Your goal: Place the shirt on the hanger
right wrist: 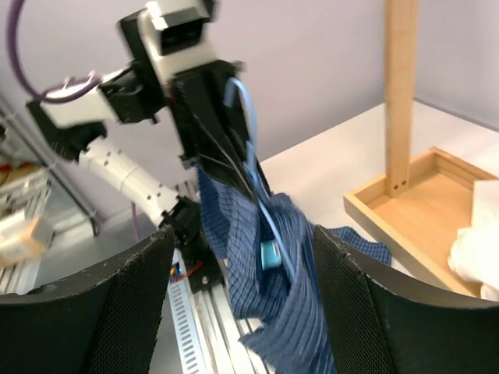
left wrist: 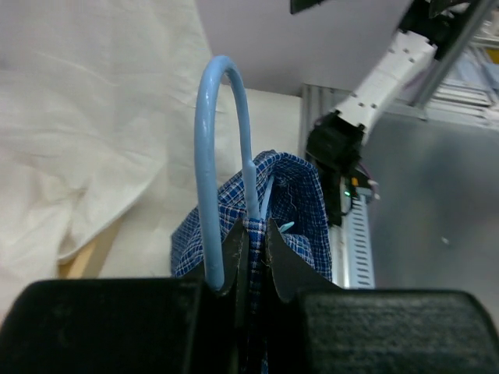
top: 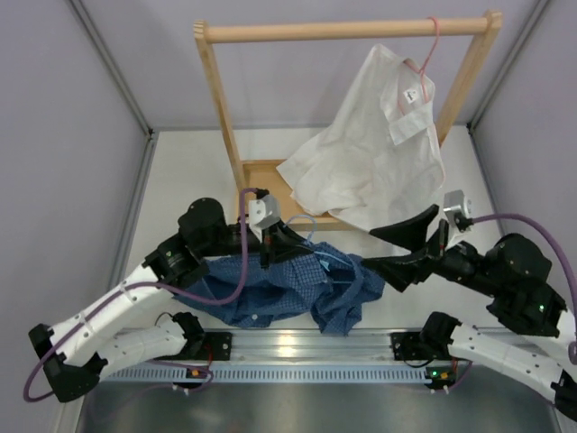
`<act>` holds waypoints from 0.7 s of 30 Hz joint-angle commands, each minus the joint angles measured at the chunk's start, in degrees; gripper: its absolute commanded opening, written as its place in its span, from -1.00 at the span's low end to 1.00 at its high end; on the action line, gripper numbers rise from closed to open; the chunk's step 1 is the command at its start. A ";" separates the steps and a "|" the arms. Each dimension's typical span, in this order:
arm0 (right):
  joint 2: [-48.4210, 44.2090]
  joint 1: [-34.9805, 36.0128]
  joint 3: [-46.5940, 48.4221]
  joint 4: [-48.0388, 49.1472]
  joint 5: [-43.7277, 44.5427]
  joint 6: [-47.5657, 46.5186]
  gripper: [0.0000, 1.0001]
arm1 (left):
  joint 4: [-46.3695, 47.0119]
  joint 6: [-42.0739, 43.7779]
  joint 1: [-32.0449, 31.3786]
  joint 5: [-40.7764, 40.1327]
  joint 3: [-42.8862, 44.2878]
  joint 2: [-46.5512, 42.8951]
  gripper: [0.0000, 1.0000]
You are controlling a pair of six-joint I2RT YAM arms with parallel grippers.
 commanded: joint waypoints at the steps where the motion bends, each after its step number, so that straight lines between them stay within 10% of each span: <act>1: 10.35 -0.10 5.13 -1.50 -10.98 -5.95 0.36 | 1.89 -1.31 -0.29 16.86 5.14 5.28 -1.00; 10: 22.85 0.08 6.64 11.33 -23.82 -5.78 0.20 | 1.71 0.01 -2.49 22.58 6.47 9.78 -1.00; 19: 22.07 0.43 3.91 17.84 -25.95 -2.97 -1.00 | 1.71 0.71 -2.49 22.42 5.06 8.29 -1.00; 21: 21.89 0.43 3.83 19.42 -25.51 -2.35 -1.00 | 1.71 0.45 -2.49 20.49 5.24 8.11 -1.00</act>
